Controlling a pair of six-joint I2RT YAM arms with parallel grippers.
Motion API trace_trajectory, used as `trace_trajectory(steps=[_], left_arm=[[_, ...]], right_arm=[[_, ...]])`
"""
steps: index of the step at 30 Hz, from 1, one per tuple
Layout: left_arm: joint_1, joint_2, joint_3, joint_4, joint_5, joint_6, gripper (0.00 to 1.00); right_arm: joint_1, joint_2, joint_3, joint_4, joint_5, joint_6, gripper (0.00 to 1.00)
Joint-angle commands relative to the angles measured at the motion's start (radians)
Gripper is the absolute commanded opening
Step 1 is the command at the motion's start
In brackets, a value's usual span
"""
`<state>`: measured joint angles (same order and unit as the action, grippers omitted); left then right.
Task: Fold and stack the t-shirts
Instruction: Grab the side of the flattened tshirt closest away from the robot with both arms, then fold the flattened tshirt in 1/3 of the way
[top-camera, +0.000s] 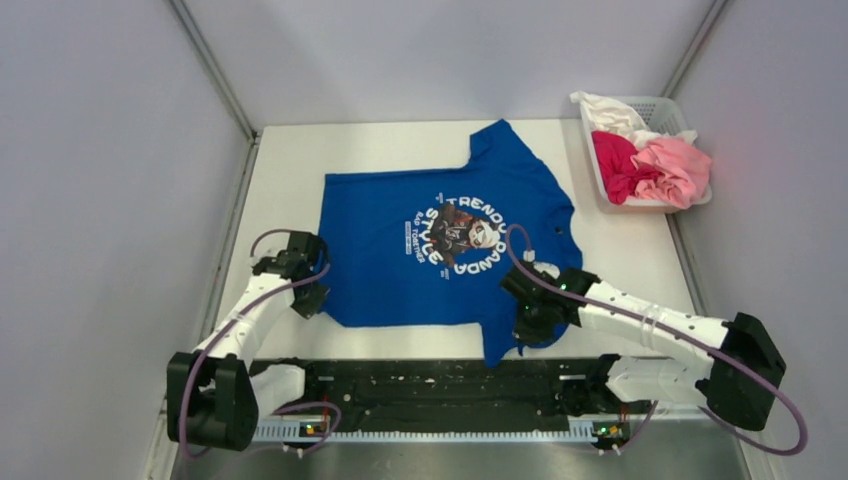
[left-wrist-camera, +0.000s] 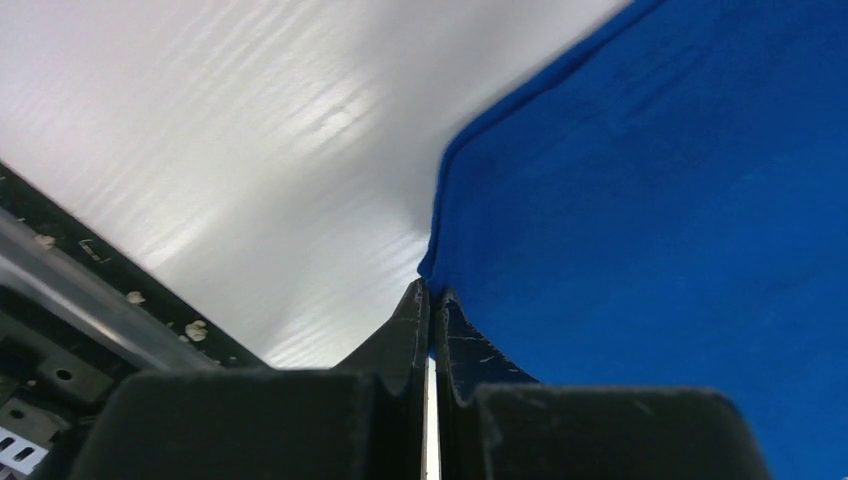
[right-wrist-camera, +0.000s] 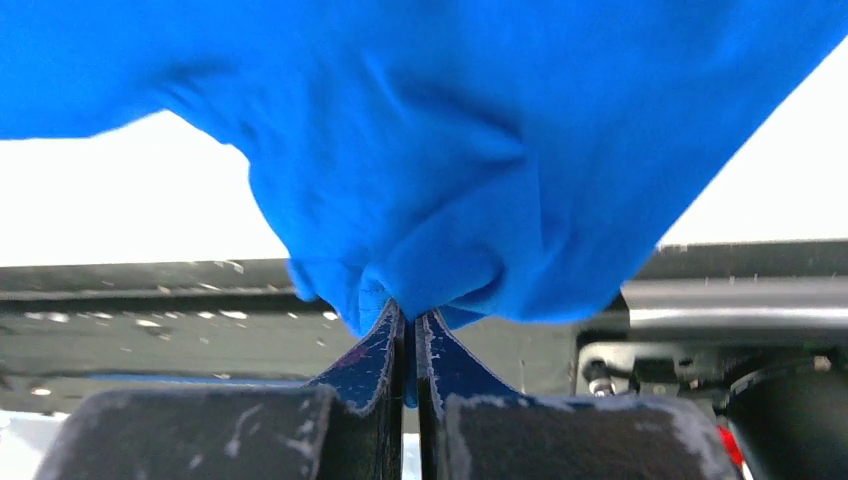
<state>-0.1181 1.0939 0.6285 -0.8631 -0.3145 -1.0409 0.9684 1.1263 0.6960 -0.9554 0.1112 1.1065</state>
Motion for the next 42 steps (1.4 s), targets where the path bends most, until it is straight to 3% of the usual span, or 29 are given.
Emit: trace_trajectory(steps=[1,9,16,38,39,40,42], left_arm=[[0.005,0.056,0.108,0.068,0.053,0.022,0.00],[0.027,0.226,0.284,0.059,0.055,0.054,0.00],[0.133,0.294,0.332,0.103,0.128,0.088,0.00],[0.174,0.498,0.485,0.136,0.092,0.122,0.00],[0.176,0.510,0.491,0.144,0.091,0.123,0.02],[0.176,0.522,0.496,0.151,0.092,0.127,0.10],[0.180,0.545,0.519,0.151,0.079,0.127,0.33]], right_arm=[[-0.133,-0.009,0.120,0.107,0.002,-0.216,0.00],[-0.349,0.174,0.384,0.161,-0.013,-0.457,0.00],[-0.454,0.314,0.574,0.162,0.035,-0.568,0.00],[-0.611,0.534,0.668,0.420,0.007,-0.748,0.00],[-0.617,0.556,0.675,0.436,0.004,-0.752,0.00],[-0.624,0.576,0.685,0.448,-0.004,-0.762,0.00],[-0.644,0.629,0.710,0.482,-0.012,-0.769,0.09]])
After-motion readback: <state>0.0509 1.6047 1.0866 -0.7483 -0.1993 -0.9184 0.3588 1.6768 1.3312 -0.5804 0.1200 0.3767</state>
